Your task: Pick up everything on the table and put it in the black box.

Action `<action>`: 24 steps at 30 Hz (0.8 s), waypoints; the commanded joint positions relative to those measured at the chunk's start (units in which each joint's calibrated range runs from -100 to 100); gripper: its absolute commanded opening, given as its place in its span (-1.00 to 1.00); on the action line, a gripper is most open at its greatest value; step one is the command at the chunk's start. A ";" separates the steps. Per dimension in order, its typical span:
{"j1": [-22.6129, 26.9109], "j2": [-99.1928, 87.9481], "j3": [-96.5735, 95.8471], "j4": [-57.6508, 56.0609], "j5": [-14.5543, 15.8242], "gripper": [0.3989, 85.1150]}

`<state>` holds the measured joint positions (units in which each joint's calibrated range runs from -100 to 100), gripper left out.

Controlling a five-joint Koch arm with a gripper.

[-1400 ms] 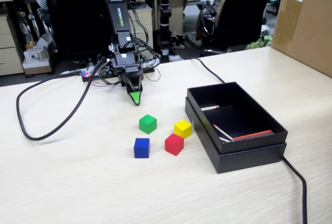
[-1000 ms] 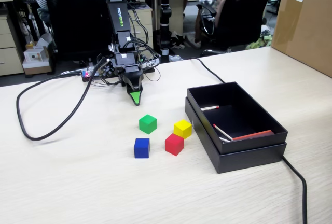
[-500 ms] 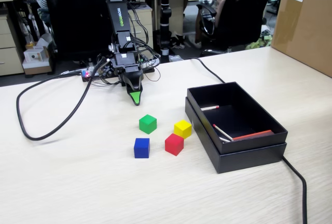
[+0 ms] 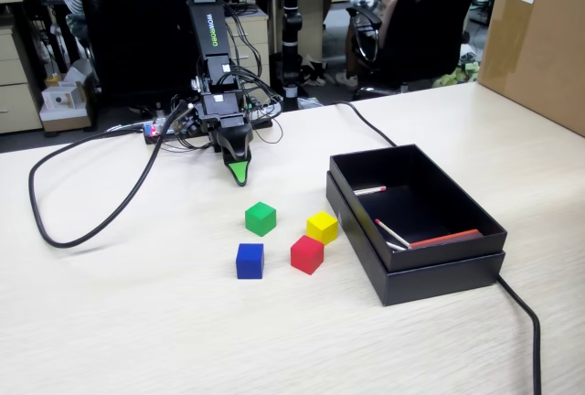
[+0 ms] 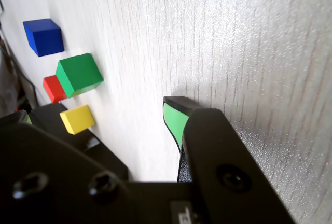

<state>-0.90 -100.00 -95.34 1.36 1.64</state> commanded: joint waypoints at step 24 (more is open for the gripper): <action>0.10 0.00 -1.39 -1.74 0.10 0.17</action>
<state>-0.85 -100.00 -95.34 1.43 1.64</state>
